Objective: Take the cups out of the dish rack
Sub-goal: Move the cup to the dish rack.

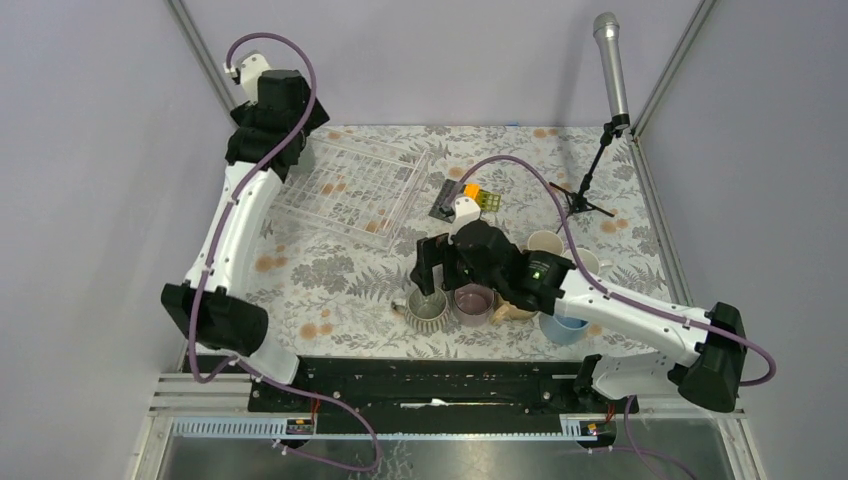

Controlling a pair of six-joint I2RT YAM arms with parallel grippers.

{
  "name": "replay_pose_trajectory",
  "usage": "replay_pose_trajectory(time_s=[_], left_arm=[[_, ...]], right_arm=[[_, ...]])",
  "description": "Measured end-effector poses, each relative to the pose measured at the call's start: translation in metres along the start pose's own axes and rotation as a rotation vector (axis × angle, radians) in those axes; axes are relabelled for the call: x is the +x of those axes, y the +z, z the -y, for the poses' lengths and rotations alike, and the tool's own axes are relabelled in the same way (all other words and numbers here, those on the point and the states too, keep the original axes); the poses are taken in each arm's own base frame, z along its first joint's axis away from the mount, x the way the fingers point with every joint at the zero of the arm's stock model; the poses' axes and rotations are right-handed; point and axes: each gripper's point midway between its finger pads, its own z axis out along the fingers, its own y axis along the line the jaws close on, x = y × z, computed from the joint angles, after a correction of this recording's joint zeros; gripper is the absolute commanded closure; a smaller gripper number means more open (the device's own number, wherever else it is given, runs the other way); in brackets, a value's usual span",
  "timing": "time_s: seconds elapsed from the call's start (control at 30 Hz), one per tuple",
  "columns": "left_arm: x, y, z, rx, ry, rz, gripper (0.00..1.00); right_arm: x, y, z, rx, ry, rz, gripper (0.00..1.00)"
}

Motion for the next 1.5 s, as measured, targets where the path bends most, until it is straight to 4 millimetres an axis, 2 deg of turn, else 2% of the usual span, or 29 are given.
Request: replay_pose_trajectory(time_s=[0.07, 0.2, 0.47, 0.57, 0.7, 0.87, 1.03, 1.27, 1.5], left_arm=[[0.007, 0.024, -0.017, -0.063, -0.025, -0.021, 0.01], [0.015, 0.064, -0.036, -0.149, -0.059, -0.034, 0.01], [0.049, 0.14, -0.035, -0.253, -0.035, -0.061, 0.01], [0.064, 0.164, -0.044, -0.291, -0.025, -0.084, 0.01], [0.07, 0.191, -0.059, -0.33, -0.028, -0.091, 0.01], [0.067, 0.214, -0.07, -0.351, -0.032, -0.077, 0.01], [0.07, 0.228, -0.071, -0.352, -0.019, -0.078, 0.01], [0.086, 0.241, -0.074, -0.361, 0.01, -0.102, 0.01], [0.096, 0.253, -0.087, -0.389, -0.023, -0.116, 0.01]], right_arm=[[-0.004, -0.005, 0.003, -0.003, 0.011, 0.008, 0.0], [-0.009, -0.012, 0.005, -0.011, 0.022, 0.02, 0.0], [-0.017, -0.023, 0.01, -0.02, 0.029, 0.049, 0.0], [-0.02, -0.026, 0.012, -0.021, 0.022, 0.059, 0.0], [-0.022, -0.027, 0.014, -0.018, 0.01, 0.066, 0.0], [-0.021, -0.026, 0.02, -0.006, 0.0, 0.064, 0.0], [-0.02, -0.026, 0.023, 0.002, -0.008, 0.06, 0.0], [-0.019, -0.023, 0.024, 0.003, -0.012, 0.05, 0.0], [-0.015, -0.019, 0.029, 0.012, -0.013, 0.035, 0.0]])
